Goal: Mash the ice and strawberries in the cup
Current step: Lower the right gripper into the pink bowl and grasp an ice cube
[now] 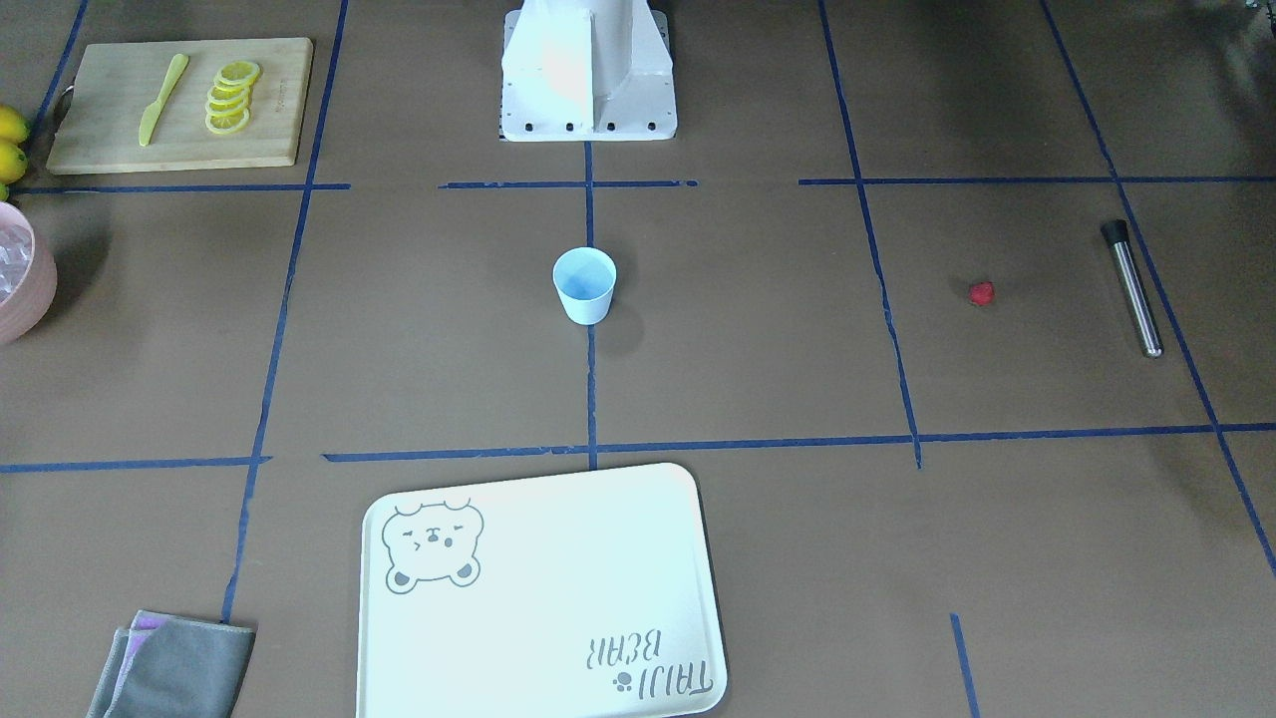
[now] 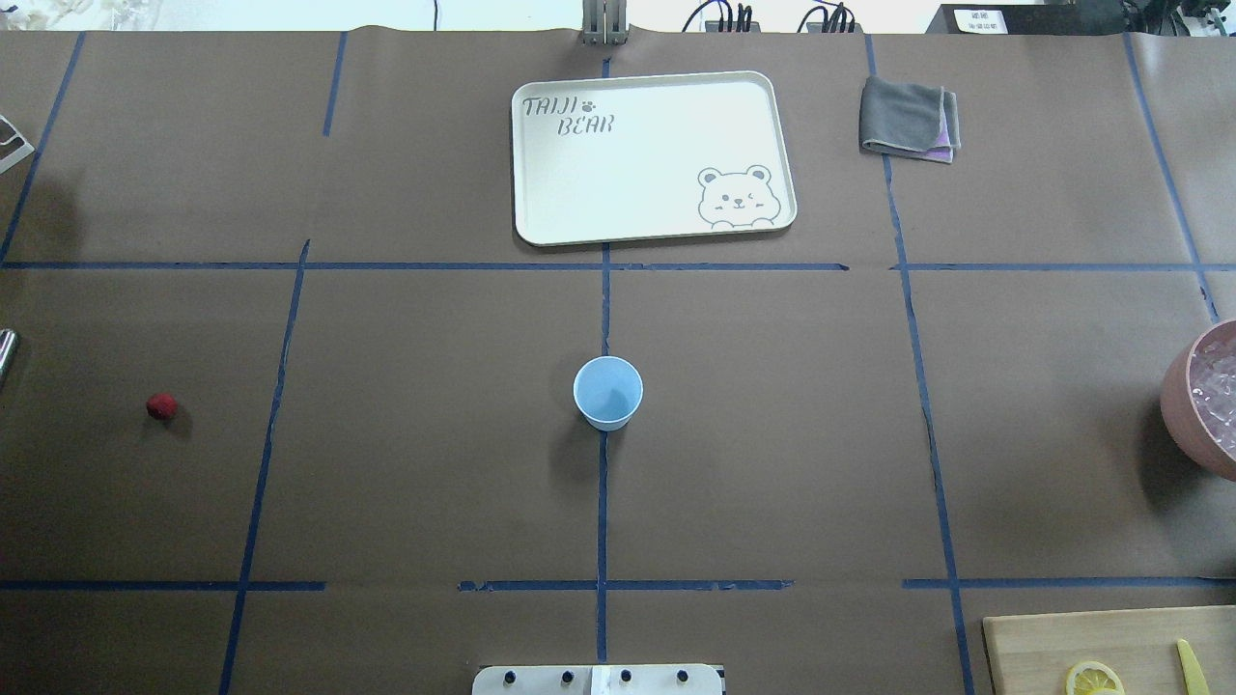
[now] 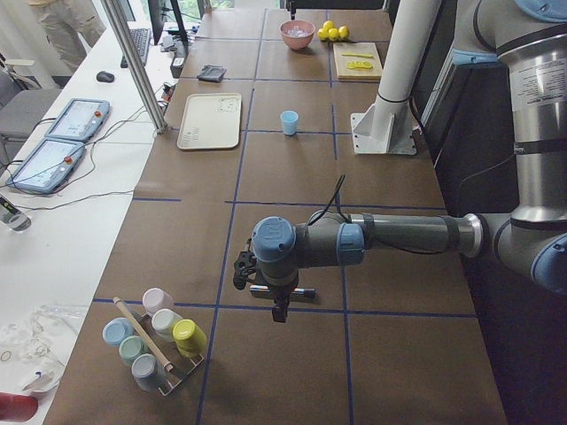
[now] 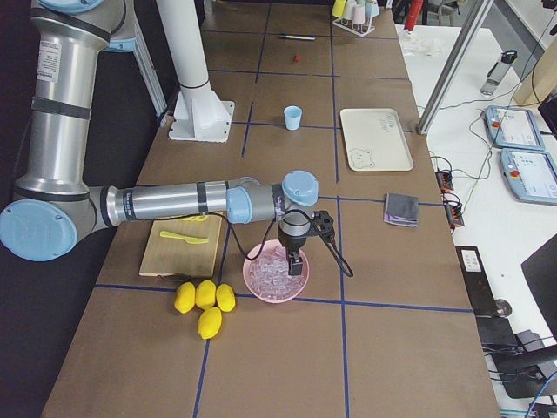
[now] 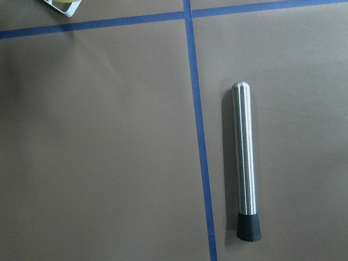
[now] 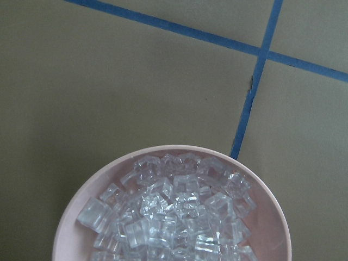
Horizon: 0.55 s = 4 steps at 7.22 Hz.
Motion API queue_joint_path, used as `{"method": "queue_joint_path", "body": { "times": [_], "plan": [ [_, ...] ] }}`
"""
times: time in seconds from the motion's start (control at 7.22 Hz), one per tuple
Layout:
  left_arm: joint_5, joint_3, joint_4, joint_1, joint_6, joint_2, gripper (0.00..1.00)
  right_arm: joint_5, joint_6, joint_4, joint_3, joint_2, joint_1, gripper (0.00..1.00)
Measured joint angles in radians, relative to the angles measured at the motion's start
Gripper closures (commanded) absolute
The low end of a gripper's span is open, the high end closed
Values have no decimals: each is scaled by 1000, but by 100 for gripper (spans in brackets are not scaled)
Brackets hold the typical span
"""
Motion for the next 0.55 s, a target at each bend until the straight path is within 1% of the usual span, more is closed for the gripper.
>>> {"method": "queue_joint_path", "body": {
  "times": [0.42,0.55],
  "plan": [
    [0,0,0,0,1,1,0,0,116,179,-74,-10,-41,3],
    [0,0,0,0,1,2,0,1,144,215,-82,-16,-54,4]
  ]
}}
